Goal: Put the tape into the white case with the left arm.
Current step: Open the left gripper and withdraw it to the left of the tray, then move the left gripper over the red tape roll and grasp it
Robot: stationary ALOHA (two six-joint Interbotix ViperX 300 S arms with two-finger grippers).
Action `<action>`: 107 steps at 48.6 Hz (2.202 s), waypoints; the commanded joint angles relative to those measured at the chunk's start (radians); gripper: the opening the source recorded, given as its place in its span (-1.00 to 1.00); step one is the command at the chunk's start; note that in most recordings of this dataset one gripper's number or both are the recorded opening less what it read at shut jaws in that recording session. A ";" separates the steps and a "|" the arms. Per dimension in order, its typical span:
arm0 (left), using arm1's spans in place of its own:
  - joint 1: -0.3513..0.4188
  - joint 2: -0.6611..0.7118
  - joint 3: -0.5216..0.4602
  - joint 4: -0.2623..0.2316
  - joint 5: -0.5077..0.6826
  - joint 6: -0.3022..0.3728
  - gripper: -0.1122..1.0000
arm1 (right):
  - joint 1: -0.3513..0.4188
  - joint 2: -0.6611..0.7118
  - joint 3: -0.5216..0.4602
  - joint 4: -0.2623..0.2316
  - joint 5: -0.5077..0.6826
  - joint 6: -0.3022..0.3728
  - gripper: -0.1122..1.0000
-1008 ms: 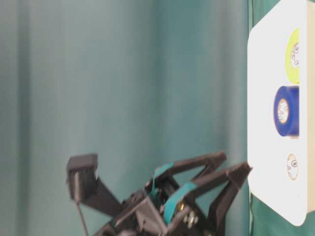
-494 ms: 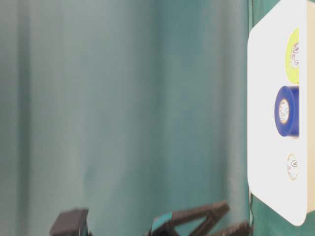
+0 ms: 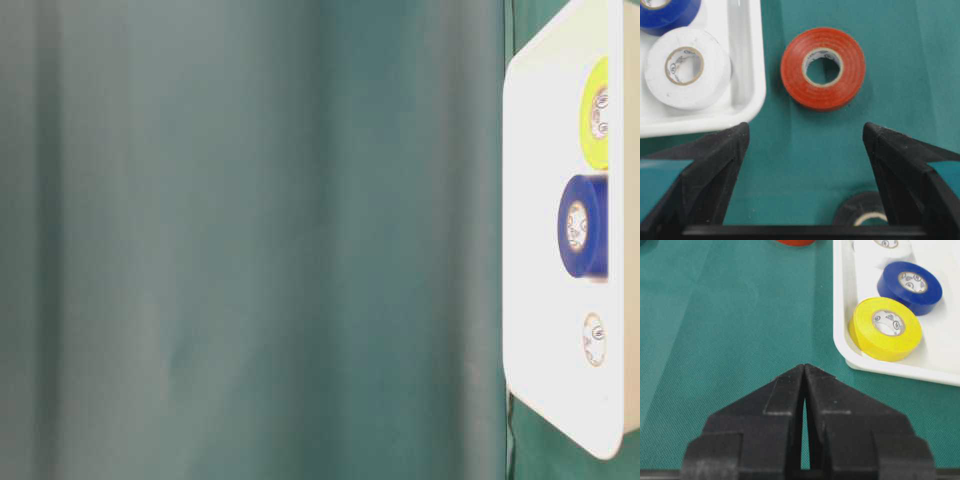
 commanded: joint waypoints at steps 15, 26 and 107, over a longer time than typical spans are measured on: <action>-0.021 -0.066 0.044 -0.003 -0.009 -0.002 0.87 | 0.000 0.008 -0.009 -0.003 -0.011 0.003 -0.97; -0.021 -0.060 0.044 -0.003 -0.009 -0.002 0.87 | 0.000 0.008 -0.009 -0.003 -0.011 0.003 -0.97; -0.121 0.454 -0.216 -0.003 -0.100 -0.002 0.86 | -0.002 0.008 -0.009 -0.003 -0.009 0.003 -0.97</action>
